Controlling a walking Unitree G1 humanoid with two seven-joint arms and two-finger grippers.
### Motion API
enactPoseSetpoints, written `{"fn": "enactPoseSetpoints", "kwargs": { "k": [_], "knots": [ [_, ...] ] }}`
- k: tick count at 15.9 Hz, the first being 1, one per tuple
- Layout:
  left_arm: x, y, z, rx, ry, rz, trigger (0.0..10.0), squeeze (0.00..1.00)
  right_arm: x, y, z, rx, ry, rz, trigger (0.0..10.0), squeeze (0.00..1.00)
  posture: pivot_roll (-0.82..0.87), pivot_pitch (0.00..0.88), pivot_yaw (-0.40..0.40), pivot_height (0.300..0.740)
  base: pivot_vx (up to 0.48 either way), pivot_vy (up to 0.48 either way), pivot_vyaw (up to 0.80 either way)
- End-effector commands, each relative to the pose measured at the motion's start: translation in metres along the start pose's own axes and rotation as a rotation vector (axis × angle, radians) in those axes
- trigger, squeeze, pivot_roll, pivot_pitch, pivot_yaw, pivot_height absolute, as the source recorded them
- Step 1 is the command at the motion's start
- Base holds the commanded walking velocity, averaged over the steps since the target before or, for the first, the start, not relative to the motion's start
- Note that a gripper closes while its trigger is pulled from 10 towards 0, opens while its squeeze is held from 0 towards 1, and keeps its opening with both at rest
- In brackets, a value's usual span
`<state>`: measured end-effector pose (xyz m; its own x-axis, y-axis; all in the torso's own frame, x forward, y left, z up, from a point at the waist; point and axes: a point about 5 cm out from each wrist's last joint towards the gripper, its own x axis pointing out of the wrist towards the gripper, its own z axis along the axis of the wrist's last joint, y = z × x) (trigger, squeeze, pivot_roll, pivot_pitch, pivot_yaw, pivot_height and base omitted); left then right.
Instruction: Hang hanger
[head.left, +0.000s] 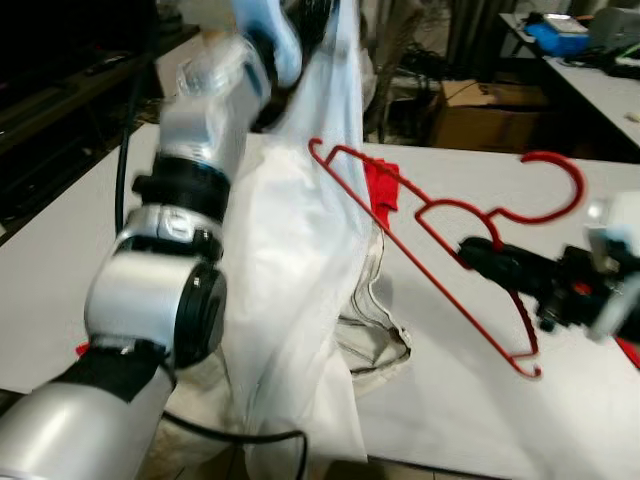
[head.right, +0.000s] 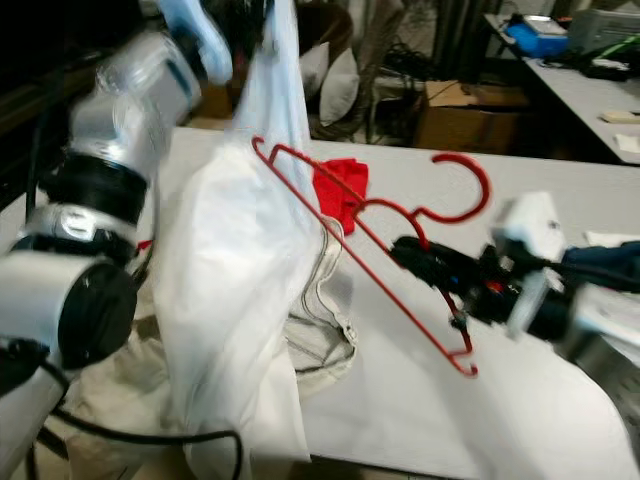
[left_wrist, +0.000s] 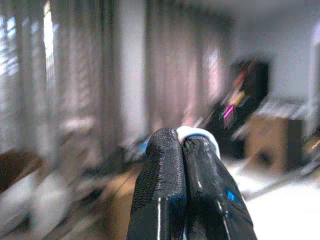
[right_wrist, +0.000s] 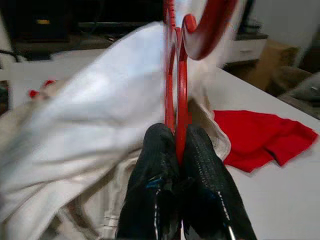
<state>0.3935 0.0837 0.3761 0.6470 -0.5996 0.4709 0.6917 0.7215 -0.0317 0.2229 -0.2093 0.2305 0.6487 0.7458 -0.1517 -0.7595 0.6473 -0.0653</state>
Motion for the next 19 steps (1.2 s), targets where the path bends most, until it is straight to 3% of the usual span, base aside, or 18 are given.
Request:
{"fn": "enactPoseSetpoints", "kwargs": {
  "k": [1,3,5,9,11,15,17,19],
  "knots": [
    [0.008,-0.011,0.038,-0.060,-0.133,-0.073,10.0,0.00,0.007,-0.004,-0.002,-0.006,0.012,-0.024,10.0,0.00,0.01,0.000,0.049,0.740,0.000,0.000,0.00],
    [0.010,-0.016,0.054,-0.066,-0.181,-0.099,10.0,0.00,0.012,-0.004,-0.002,0.004,0.009,-0.006,10.0,0.00,0.01,0.000,0.044,0.740,0.000,0.000,0.00],
    [0.016,-0.024,0.072,-0.001,-0.191,-0.131,10.0,0.00,0.031,0.002,-0.001,0.002,-0.006,0.087,10.0,0.00,0.03,0.000,0.031,0.740,0.000,0.000,0.00],
    [0.014,-0.019,0.047,0.040,-0.105,-0.076,10.0,0.00,0.035,0.023,0.005,0.018,-0.035,0.301,10.0,0.00,0.03,0.000,0.023,0.740,0.000,0.000,0.00],
    [0.014,-0.022,0.047,0.023,-0.110,-0.090,10.0,0.00,0.040,0.019,-0.005,0.013,0.036,0.263,10.0,0.00,0.02,0.000,0.024,0.740,0.000,0.000,0.00],
    [0.014,-0.031,0.067,-0.045,-0.177,-0.161,10.0,0.00,0.054,-0.005,-0.024,-0.050,0.199,0.092,10.0,0.00,0.02,0.000,0.024,0.740,0.000,0.000,0.00],
    [0.012,-0.032,0.078,-0.064,-0.211,-0.183,10.0,0.00,0.058,-0.024,-0.018,-0.088,0.190,-0.028,10.0,0.00,0.02,0.000,0.024,0.740,0.000,0.000,0.00],
    [0.007,-0.032,0.092,-0.069,-0.250,-0.201,10.0,0.00,0.058,-0.054,0.015,-0.171,0.063,-0.218,10.0,0.00,0.03,0.000,0.017,0.740,0.000,0.000,0.00]
  ]
}}
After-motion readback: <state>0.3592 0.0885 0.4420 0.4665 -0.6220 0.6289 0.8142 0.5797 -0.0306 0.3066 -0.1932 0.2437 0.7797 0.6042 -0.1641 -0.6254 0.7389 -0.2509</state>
